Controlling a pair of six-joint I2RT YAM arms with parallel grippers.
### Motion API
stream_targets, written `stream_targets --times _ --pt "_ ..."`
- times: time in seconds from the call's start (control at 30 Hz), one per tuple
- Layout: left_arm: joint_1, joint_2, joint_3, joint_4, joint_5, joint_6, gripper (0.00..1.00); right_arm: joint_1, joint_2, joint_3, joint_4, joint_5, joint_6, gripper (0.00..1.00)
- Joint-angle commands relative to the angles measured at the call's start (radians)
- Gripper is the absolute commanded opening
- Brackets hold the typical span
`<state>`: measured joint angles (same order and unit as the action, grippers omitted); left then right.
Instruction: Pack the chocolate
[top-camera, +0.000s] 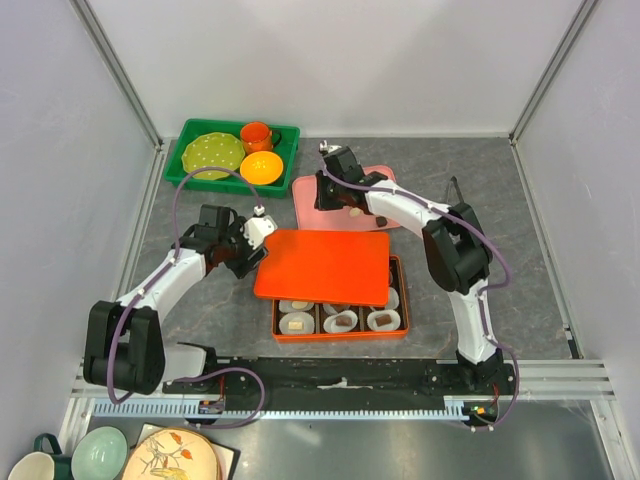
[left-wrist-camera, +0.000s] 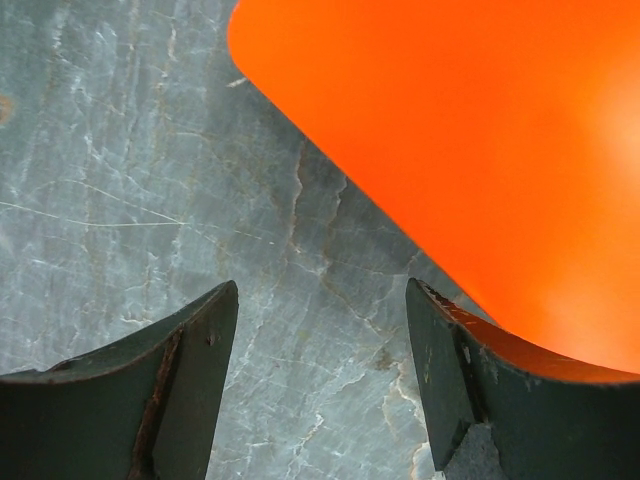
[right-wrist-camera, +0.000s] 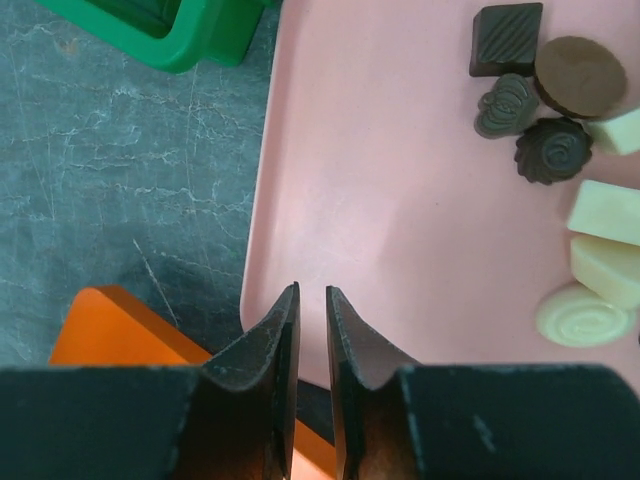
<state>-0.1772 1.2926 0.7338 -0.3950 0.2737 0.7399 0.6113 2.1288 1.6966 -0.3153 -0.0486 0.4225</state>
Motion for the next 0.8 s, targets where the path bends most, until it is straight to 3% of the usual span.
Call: stream_targets --times 0.0,0.43,0.77 --pt "-0.008 -0.021 -0.007 -0.004 0.051 -0.01 0.74 0.001 0.04 0.109 -0.033 -0.079 -0.021 0.23" --pt "-0.048 -0.079 -0.01 -0.061 0.096 -0.024 0.74 0.056 0.141 0.172 -0.085 -0.165 -0.034 0.21" --pt "-0.058 -0.098 -0.028 -0.079 0.099 -0.019 0.74 0.059 0.108 0.083 -0.084 -0.185 -0.047 0.19"
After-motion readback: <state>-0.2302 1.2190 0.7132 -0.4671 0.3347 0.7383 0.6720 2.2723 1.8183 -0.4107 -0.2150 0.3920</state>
